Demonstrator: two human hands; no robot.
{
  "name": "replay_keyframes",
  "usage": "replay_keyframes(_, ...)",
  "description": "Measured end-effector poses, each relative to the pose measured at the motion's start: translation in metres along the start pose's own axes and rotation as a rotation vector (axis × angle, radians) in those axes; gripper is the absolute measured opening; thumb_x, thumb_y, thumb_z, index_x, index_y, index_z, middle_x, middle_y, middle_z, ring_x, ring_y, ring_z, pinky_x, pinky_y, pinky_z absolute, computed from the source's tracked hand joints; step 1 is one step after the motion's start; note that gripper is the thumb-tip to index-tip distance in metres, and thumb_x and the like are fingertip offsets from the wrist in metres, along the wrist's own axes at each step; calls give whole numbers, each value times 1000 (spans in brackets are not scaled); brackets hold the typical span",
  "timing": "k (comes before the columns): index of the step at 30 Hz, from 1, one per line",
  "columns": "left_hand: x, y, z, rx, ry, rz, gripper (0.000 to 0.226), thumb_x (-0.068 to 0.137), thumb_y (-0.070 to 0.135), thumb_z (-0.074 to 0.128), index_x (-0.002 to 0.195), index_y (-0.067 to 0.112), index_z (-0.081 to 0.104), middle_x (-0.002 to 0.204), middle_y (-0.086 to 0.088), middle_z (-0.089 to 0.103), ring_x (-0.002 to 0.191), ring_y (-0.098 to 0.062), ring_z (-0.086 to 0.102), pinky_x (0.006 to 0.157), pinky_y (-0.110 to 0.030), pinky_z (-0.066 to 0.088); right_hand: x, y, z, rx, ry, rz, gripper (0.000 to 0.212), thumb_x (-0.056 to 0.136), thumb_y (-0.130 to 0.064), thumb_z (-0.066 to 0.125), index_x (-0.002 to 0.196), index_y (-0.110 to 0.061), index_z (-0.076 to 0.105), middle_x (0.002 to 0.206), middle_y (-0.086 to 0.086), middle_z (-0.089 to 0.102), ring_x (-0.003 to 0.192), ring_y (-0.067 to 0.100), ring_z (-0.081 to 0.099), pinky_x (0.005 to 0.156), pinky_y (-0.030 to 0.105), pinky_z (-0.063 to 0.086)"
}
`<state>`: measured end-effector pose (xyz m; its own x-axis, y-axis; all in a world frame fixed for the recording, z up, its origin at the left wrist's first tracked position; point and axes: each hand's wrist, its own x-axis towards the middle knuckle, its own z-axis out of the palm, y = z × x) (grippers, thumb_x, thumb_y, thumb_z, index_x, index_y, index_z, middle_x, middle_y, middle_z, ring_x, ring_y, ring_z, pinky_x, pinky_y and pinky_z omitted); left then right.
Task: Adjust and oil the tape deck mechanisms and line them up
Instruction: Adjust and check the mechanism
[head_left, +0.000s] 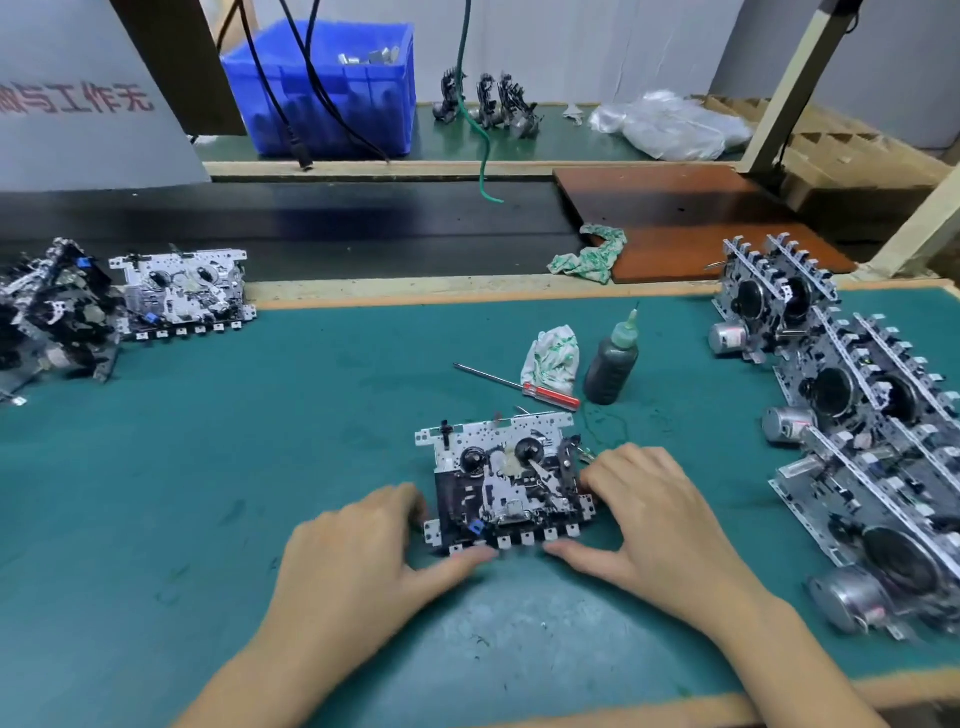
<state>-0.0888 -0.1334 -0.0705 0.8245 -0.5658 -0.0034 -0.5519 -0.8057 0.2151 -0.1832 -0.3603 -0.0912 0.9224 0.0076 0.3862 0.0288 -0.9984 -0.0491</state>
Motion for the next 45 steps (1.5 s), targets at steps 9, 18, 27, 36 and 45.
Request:
replay_keyframes(9,6,13,22,-107,341,111,62,58,78,45,46,17,54,36,-1,47,35,-23,52,36,-24,30,0,-5,3,33,88,-2,49,81,-56,50,64,-11,56,61,0,50,60,22,49,67,31,34)
replay_keyframes(18,8,3,23,-202,333,248,61,55,82,47,54,24,30,37,3,44,34,-20,49,35,-27,36,-6,-6,10,120,143,1,52,79,-58,54,61,-9,55,59,0,48,58,21,45,63,26,29)
replay_keyframes(27,12,6,24,-169,389,173,59,58,73,50,44,17,38,33,0,38,29,-22,43,37,-21,25,-7,-9,12,177,124,1,53,73,-61,59,62,-8,55,61,0,49,59,21,45,62,30,34)
replay_keyframes(36,10,-2,24,-246,274,404,62,59,76,57,50,18,37,38,6,37,33,-13,37,33,-21,30,-8,-10,11,84,128,88,58,71,-68,52,59,-11,51,58,-1,48,57,20,46,61,29,31)
replay_keyframes(45,7,-3,24,-227,344,431,50,60,67,60,59,27,30,39,8,39,33,-12,38,32,-19,33,-9,-3,9,62,123,11,52,81,-58,50,62,-10,53,61,-2,49,59,21,48,81,32,35)
